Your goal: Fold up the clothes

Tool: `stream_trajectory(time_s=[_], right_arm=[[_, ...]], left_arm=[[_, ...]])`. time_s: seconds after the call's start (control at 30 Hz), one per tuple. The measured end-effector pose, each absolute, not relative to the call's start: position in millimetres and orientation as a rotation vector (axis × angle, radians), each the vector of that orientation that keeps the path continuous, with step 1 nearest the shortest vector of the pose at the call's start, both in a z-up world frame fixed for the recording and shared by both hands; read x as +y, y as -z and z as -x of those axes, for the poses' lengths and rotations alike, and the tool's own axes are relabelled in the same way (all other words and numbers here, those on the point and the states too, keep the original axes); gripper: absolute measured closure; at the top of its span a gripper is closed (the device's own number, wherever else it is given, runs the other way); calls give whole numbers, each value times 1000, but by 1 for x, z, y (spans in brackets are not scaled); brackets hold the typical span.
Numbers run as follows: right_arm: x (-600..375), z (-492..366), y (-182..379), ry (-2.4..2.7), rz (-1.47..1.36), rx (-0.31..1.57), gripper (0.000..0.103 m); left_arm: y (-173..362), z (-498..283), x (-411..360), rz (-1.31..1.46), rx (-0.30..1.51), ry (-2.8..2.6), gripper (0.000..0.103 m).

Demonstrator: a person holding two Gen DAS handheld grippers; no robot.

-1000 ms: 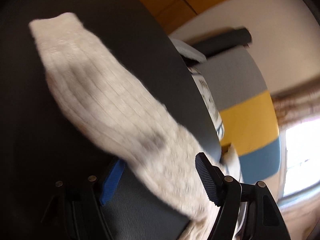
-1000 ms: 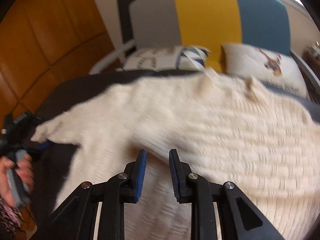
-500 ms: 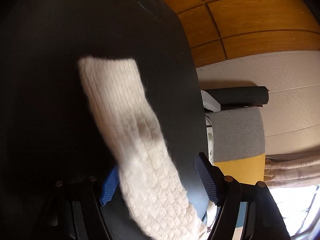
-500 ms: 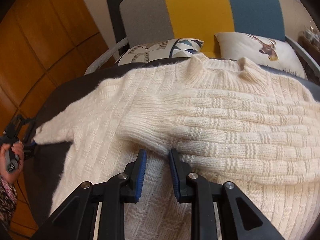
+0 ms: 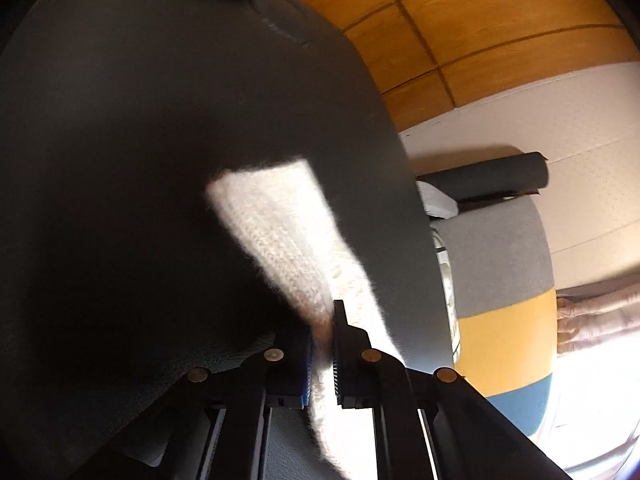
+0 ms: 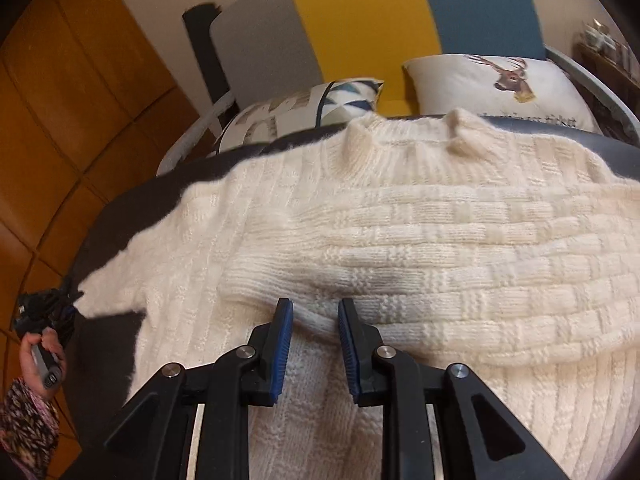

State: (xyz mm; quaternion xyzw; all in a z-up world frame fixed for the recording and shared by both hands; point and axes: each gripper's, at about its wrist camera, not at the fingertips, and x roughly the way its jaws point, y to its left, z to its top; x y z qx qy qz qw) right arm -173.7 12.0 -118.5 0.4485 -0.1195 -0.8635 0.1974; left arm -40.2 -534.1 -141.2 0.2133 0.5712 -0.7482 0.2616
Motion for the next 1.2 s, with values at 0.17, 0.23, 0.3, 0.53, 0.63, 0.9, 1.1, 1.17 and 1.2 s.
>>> stream_trajectory(time_s=[0.17, 0.23, 0.3, 0.53, 0.63, 0.9, 1.1, 1.17, 1.2], right_arm=[[41, 170, 107, 2451, -1232, -453, 80], [57, 169, 107, 2456, -1240, -521, 80], [73, 166, 108, 2457, -1248, -593, 80], [116, 147, 120, 2443, -1265, -767, 80], [135, 137, 124, 2423, -1256, -864, 80], [178, 114, 117, 2419, -1192, -967, 80], [211, 99, 115, 2434, -1145, -1026, 80], [222, 95, 116, 2440, -1134, -1048, 80], [227, 94, 118, 2445, -1142, -1062, 80]], left_arm=[[94, 50, -513, -492, 1482, 2176, 96], [69, 59, -501, -452, 1470, 2249, 96], [39, 73, -482, -433, 1412, 2352, 96], [-56, 128, -392, -437, 1213, 2724, 96], [-77, 151, -345, -480, 1141, 2851, 96], [-94, 173, -202, -666, 880, 3064, 96], [-61, 198, -108, -881, 666, 3113, 96], [-47, 202, -75, -952, 568, 3116, 96], [-41, 205, -59, -984, 515, 3118, 96]])
